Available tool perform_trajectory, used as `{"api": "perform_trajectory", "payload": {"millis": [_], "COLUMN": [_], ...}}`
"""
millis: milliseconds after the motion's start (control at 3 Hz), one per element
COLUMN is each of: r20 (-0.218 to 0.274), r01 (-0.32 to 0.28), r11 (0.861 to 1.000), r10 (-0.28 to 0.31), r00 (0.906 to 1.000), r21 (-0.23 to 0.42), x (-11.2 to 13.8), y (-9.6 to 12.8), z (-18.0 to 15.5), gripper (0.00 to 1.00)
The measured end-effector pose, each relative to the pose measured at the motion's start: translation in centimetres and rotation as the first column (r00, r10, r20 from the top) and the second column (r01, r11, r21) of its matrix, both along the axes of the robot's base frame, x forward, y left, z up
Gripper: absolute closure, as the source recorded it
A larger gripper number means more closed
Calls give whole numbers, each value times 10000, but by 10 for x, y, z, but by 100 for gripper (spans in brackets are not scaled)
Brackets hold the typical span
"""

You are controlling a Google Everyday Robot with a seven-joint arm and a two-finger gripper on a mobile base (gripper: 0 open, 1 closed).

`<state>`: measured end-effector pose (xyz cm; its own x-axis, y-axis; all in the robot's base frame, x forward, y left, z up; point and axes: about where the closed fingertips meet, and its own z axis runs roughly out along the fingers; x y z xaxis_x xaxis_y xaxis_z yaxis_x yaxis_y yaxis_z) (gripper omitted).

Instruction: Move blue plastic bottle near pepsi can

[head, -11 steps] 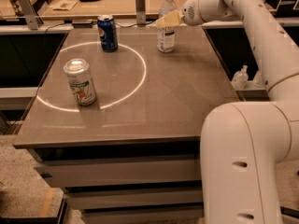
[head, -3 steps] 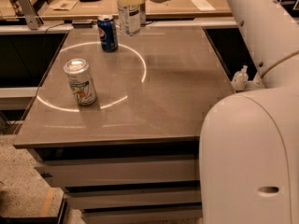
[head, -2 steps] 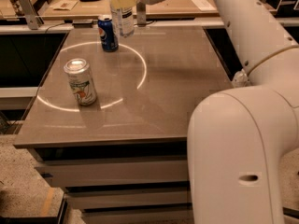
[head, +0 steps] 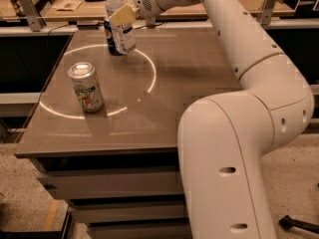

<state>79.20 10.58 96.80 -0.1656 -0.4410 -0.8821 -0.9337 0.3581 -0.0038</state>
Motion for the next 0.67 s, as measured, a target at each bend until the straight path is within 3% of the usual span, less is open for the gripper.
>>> {"api": "perform_trajectory", "payload": {"millis": [667], "r20": [-548], "r01": [-357], "r11": [9993], "r10": [364], "r00": [9978], "r21": [131], "x": [5], "y": [7], "z": [-23], "gripper": [100]}}
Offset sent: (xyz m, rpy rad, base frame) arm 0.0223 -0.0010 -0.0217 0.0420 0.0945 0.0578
